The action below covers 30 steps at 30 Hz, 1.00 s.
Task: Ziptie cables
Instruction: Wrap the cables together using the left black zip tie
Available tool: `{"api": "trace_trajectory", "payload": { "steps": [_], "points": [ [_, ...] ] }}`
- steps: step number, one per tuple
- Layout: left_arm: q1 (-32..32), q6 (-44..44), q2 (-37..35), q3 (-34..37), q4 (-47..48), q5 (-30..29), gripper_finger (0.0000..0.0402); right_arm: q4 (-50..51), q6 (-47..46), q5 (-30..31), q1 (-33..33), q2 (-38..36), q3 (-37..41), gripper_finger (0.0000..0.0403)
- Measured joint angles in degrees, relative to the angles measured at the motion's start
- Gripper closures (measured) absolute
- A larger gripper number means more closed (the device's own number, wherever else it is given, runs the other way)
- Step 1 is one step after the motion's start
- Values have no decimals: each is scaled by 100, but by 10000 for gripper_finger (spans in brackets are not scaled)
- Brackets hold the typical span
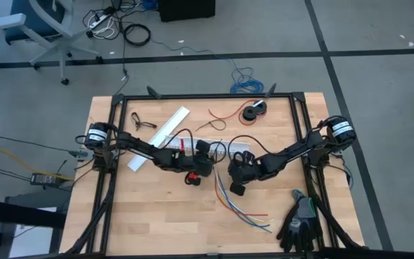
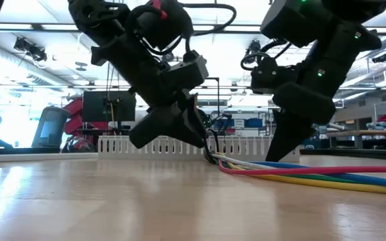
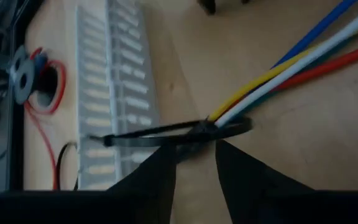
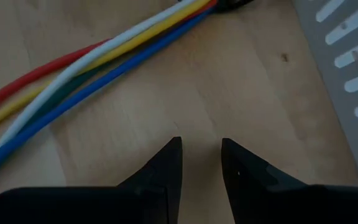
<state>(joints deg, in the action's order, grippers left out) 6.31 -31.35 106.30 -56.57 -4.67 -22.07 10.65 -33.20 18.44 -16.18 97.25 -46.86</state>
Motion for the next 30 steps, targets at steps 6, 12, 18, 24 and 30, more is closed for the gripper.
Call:
{"api": "trace_trajectory", "payload": {
  "steps": [6,12,18,24,30],
  "points": [
    [-218,-399,0,-91,17,491,276,-137,-17,4,-23,0,28,305],
    [-432,-438,70,-223,291,998,276,-180,20,14,-23,0,29,307],
    [-440,-751,415,-438,391,1080,275,-225,-6,147,-31,0,29,306],
    [-446,-909,719,-719,466,995,275,-260,-16,148,-50,2,27,309],
    [-442,-691,922,-1187,1278,901,308,-265,-25,151,-110,2,27,308]
  ]
}}
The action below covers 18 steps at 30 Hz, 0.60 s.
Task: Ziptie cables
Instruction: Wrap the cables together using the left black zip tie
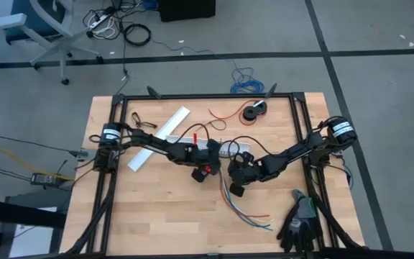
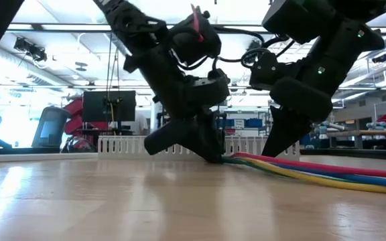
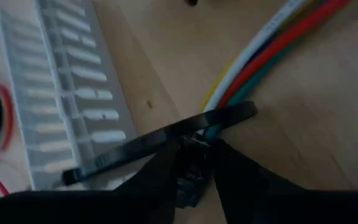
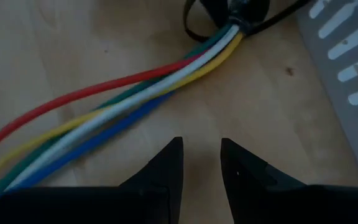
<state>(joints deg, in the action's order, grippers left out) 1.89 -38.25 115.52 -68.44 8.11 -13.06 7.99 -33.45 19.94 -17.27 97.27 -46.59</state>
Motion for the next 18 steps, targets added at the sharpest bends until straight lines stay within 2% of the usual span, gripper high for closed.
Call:
{"api": "trace_trajectory", "payload": {
  "steps": [5,8,12,18],
  "points": [
    [72,1048,-74,-271,811,-124,368,-48,2,12,-36,2,0,309],
    [170,1733,-65,-457,1164,-204,395,-103,67,328,-38,2,0,309],
    [383,2572,-63,-503,1426,-325,400,-264,65,879,-37,2,0,312],
    [687,3673,-68,-499,1759,-426,400,-295,-147,944,-35,2,0,316]
  ]
}}
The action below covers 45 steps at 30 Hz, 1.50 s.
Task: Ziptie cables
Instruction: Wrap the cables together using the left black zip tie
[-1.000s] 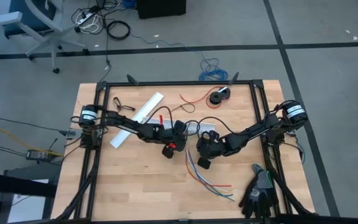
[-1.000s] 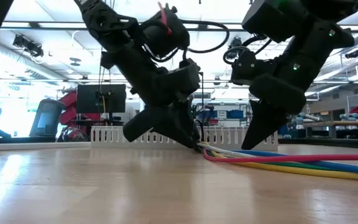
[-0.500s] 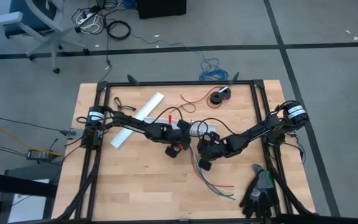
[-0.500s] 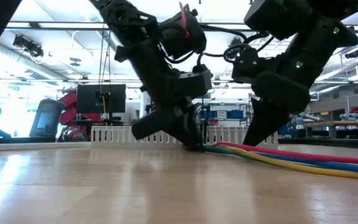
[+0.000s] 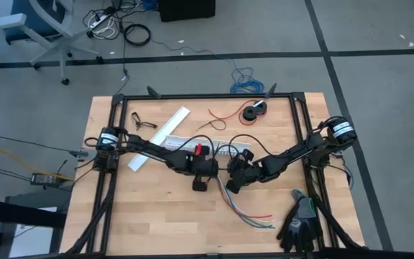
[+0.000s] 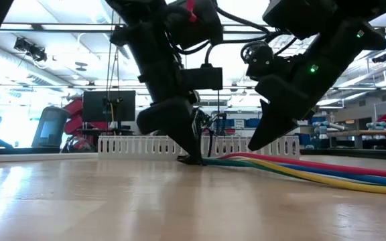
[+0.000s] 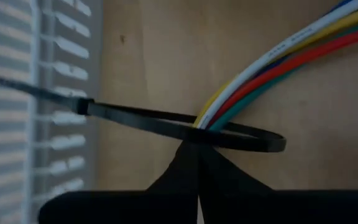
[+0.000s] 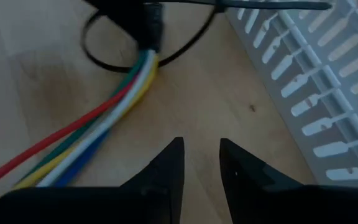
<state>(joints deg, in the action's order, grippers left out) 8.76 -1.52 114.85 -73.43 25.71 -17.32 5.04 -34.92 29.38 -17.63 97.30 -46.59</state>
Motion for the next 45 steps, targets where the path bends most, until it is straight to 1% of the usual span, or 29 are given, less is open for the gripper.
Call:
{"api": "trace_trajectory", "payload": {
  "steps": [5,8,12,14,16,19,22,25,30,32,34,36,38,41,43,45],
  "points": [
    [218,771,0,5,193,-80,401,-157,-2,115,3,-32,0,316],
    [362,1324,2,7,315,-84,401,-649,1,104,44,-46,0,316],
    [569,1874,7,15,337,-282,401,-1174,-7,-295,188,-48,0,317],
    [640,2150,9,15,333,-305,401,-1199,-115,-327,258,-48,1,321],
    [724,2410,11,17,327,-458,401,-1329,-215,-341,328,-55,110,327],
    [850,2632,17,20,321,-722,401,-1806,-471,-422,376,-69,555,330],
    [944,2756,17,20,323,-783,401,-2623,-867,-606,376,-140,1203,331],
    [1010,2832,17,21,317,-879,401,-3587,-1133,-961,393,-353,1975,331],
    [1095,2927,33,38,290,-1181,401,-5161,-1115,-1506,392,-939,3197,331],
    [1097,2939,25,149,45,-1232,401,-5676,-1218,-1831,393,-1129,3578,331],
    [1094,2949,22,250,-276,-1297,401,-6172,-1562,-2113,393,-1222,3793,330],
    [1094,3005,22,339,-536,-1361,401,-6414,-2186,-2186,393,-1246,3827,330],
    [1092,3058,22,456,-905,-1418,401,-6318,-2749,-2151,411,-1196,3726,330],
    [1102,3073,34,577,-1468,-1563,401,-6061,-2846,-2101,437,-983,3403,330],
    [1123,3067,50,634,-1760,-1708,401,-6026,-2844,-1919,435,-748,3153,330],
    [1155,3057,93,647,-1879,-1919,401,-6033,-2816,-1823,436,-530,2918,330]
  ]
}}
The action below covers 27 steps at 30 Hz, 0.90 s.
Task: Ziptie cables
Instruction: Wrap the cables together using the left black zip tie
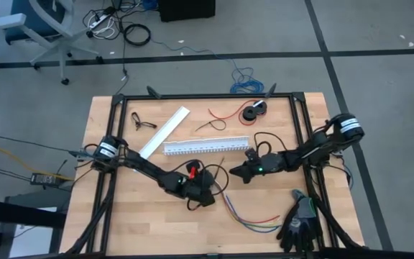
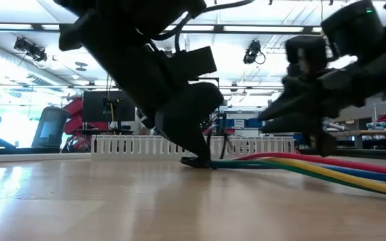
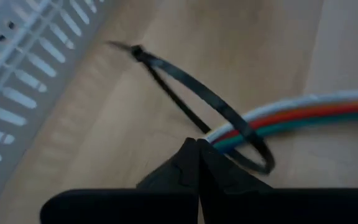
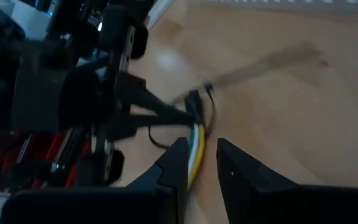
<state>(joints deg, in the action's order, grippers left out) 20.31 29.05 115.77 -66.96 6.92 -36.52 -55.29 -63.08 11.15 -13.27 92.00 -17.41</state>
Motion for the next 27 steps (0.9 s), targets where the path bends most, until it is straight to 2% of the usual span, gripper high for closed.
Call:
{"api": "trace_trajectory", "payload": {
  "steps": [3,10,16,19,27],
  "points": [
    [42,-6,43,0,9,-289,401,3,12,14,52,268,-244,330],
    [82,-12,106,-11,9,-502,401,-79,-563,-40,238,612,-359,330],
    [85,-21,106,-11,-85,-607,401,-16,-1018,6,406,615,-362,330],
    [85,-20,106,-11,-149,-630,401,325,-1277,-9,453,611,-423,330],
    [83,114,106,-11,-182,-643,401,682,-1479,-165,382,617,-637,330]
  ]
}}
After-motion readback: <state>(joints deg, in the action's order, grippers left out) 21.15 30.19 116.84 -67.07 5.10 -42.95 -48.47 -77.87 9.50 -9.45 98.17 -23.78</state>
